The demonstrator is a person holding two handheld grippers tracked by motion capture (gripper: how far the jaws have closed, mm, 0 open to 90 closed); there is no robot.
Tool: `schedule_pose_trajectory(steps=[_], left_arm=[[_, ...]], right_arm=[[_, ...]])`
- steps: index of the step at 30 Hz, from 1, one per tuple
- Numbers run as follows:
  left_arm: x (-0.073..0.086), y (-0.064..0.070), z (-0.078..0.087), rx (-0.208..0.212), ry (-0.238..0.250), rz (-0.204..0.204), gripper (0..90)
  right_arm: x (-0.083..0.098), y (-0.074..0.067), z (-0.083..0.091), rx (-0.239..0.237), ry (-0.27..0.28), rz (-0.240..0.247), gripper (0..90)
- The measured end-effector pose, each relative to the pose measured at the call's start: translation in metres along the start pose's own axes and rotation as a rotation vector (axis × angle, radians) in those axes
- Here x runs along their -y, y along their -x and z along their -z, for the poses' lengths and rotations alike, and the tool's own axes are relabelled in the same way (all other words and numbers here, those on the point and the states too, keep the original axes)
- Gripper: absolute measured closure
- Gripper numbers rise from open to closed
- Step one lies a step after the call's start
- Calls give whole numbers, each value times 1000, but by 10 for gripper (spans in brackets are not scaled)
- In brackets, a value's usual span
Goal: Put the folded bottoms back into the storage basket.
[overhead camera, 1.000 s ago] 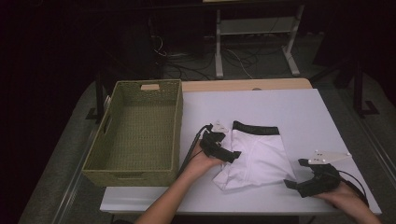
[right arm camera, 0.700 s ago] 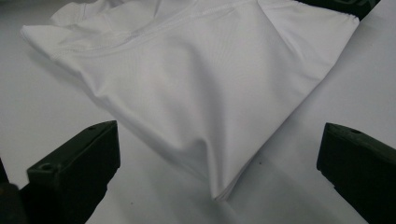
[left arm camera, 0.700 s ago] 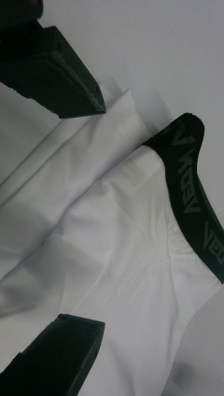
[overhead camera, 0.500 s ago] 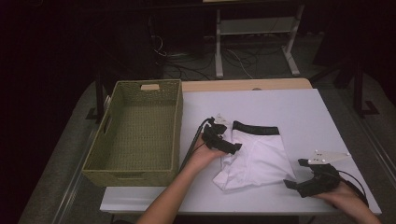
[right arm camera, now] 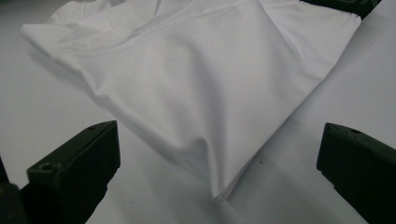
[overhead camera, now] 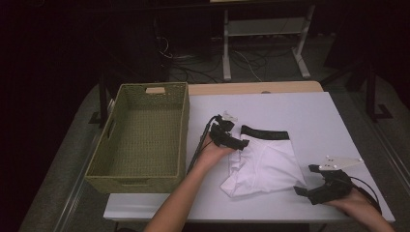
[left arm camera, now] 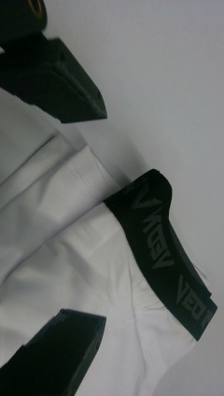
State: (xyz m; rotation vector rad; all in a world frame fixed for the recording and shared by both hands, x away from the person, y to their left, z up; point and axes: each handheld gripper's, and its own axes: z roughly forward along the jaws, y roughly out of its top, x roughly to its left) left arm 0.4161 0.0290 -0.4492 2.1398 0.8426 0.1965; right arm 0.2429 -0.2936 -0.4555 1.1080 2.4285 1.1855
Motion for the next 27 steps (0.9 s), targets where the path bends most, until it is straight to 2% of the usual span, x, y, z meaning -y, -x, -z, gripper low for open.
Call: schedule_pose_trajectory(steps=[8, 13, 18, 27], left_arm=[[0, -6, -6, -9, -4, 16, 126], [2, -6, -10, 2, -24, 19, 148], [2, -4, -11, -3, -38, 12, 184], [2, 2, -12, 6, -43, -6, 315]], right_arm=[[0, 0, 0, 0, 0, -1, 0], [0, 0, 0, -1, 0, -1, 0], [0, 0, 0, -1, -1, -1, 0], [1, 0, 0, -4, -3, 0, 0]])
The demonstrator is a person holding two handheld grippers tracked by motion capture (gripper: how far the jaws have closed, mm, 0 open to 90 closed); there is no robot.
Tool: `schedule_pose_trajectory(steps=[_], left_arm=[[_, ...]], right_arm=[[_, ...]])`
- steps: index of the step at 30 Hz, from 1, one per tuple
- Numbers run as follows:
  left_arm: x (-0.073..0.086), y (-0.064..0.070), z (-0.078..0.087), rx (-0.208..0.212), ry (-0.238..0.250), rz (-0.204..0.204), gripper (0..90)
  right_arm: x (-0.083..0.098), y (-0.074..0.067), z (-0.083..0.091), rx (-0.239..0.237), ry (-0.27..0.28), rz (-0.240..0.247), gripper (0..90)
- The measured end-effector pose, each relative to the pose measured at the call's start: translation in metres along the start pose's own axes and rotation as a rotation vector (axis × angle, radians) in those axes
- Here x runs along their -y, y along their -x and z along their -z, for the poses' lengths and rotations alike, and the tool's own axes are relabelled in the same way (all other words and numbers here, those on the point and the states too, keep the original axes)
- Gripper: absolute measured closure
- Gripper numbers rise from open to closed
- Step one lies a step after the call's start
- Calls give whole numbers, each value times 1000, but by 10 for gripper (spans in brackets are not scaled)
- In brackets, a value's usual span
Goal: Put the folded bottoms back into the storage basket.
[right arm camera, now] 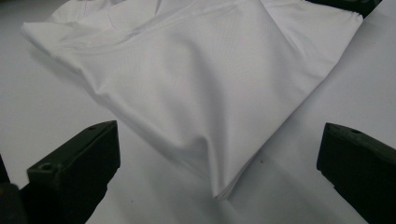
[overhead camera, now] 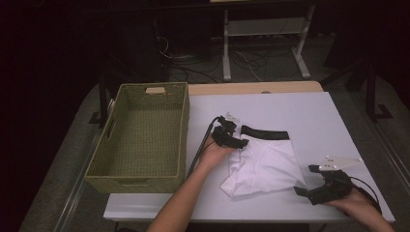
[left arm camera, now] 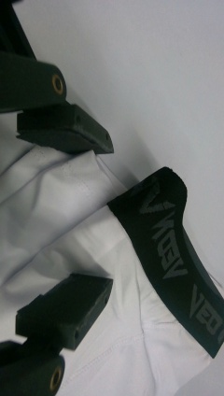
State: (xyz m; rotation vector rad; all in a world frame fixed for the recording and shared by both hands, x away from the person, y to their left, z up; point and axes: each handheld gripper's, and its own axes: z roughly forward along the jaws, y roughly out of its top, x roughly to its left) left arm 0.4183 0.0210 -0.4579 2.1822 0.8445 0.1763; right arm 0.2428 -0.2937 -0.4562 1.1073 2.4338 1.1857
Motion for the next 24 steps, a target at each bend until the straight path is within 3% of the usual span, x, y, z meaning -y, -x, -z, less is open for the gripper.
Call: schedule_pose_trajectory(steps=[24], left_arm=[[0, 8, -2, 47, -2, -1, 673]], right_arm=[[0, 0, -1, -7, -2, 5, 0]])
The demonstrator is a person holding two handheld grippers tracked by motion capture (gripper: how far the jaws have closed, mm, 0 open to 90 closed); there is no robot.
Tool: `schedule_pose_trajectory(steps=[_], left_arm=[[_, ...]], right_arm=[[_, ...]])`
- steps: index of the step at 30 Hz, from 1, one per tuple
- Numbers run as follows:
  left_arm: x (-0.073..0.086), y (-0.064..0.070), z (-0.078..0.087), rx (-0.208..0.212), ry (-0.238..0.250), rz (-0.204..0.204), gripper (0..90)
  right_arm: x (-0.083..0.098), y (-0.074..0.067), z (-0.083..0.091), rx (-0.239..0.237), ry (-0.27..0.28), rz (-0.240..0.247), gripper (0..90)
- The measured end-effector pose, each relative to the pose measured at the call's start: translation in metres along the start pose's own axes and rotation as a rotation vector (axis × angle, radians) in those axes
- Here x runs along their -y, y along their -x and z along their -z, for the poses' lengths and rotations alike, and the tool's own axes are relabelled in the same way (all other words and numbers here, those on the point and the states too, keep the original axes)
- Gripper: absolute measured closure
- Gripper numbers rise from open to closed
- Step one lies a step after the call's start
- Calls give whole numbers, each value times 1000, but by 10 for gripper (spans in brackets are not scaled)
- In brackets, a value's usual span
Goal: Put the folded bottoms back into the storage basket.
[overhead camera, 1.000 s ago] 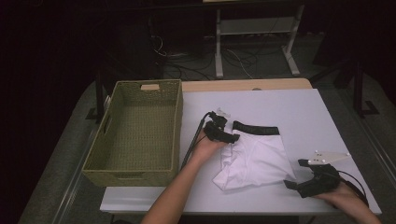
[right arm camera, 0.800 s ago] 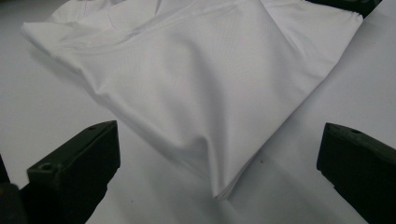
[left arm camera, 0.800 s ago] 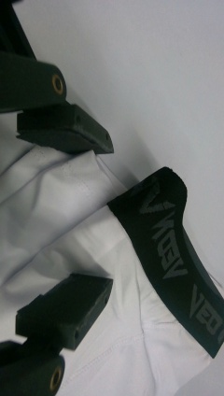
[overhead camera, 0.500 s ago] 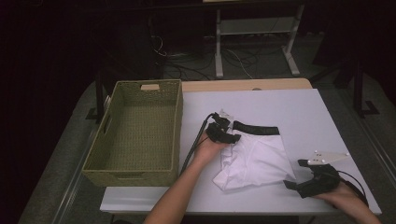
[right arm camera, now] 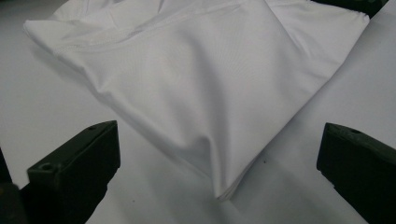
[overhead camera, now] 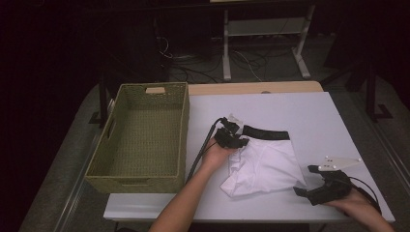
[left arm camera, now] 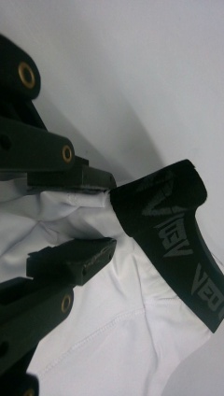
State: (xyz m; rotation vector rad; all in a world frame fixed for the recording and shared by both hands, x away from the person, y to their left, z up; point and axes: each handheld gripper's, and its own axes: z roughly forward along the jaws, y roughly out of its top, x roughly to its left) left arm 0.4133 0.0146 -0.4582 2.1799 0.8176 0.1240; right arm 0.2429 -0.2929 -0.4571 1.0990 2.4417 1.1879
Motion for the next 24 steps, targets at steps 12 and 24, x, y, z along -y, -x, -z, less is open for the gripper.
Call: schedule_pose_trajectory(steps=[12, 24], left_arm=[[0, 0, 0, 19, -5, 13, 751], [0, 1, -1, 19, -4, 19, 751]], right_arm=[[2, -1, 0, -10, -11, 12, 61], [5, -3, -1, 2, -45, 43, 258]])
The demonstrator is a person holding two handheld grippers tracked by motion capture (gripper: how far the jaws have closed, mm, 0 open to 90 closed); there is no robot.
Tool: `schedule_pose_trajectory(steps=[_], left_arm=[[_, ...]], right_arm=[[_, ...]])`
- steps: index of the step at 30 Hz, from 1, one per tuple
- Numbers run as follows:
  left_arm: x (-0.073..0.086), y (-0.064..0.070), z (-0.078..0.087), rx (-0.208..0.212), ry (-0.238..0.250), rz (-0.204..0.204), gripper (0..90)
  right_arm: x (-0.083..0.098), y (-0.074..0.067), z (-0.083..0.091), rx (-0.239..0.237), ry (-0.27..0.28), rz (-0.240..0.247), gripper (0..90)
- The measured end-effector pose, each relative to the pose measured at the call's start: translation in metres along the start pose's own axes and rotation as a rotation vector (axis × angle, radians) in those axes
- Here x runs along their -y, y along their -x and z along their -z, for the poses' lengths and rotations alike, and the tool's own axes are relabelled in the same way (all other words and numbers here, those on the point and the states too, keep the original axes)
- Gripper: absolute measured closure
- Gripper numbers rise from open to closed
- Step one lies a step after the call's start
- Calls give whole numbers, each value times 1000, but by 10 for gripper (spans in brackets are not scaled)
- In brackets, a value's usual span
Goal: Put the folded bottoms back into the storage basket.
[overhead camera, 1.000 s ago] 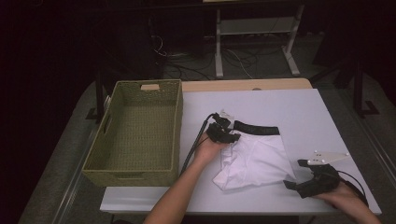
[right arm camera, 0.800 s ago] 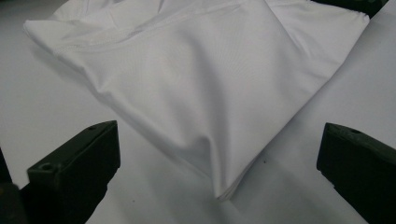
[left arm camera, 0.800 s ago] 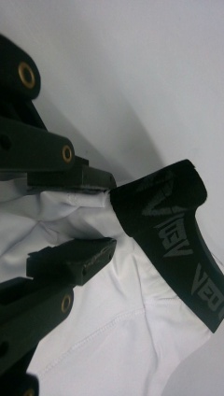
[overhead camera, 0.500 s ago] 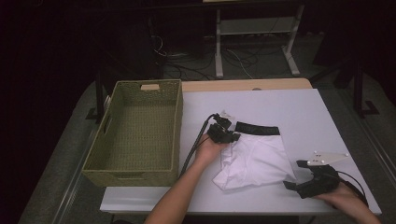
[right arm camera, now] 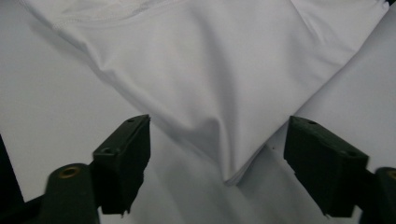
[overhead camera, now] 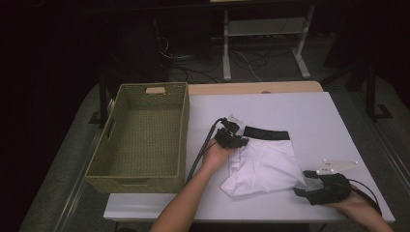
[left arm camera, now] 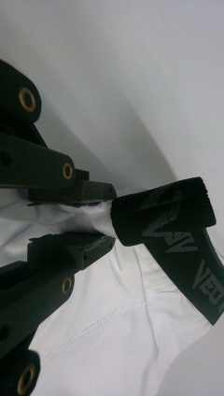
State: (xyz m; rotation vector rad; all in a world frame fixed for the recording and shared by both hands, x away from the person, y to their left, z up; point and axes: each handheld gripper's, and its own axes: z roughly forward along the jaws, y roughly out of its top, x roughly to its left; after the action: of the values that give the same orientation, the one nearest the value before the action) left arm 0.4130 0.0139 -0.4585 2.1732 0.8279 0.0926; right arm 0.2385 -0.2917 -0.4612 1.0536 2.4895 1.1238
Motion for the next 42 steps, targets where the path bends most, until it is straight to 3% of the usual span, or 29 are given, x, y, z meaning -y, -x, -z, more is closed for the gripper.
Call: schedule_pose_trajectory(steps=[13, 19, 28, 36, 42], left_arm=[[0, 0, 0, 2, -1, 0, 752], [0, 0, 0, 3, -1, 3, 755], [0, 0, 1, 13, 3, -7, 773], [-1, -2, 2, 37, 16, 5, 782], [-3, 0, 7, 57, 30, 7, 783]], right_arm=[[2, 2, -2, 13, -28, 11, 472], [1, 2, -3, 46, -30, 27, 605], [-2, 1, -5, 8, -35, 23, 798], [-5, 1, -4, 6, -43, 13, 820], [-8, 1, 2, 3, -7, 8, 823]])
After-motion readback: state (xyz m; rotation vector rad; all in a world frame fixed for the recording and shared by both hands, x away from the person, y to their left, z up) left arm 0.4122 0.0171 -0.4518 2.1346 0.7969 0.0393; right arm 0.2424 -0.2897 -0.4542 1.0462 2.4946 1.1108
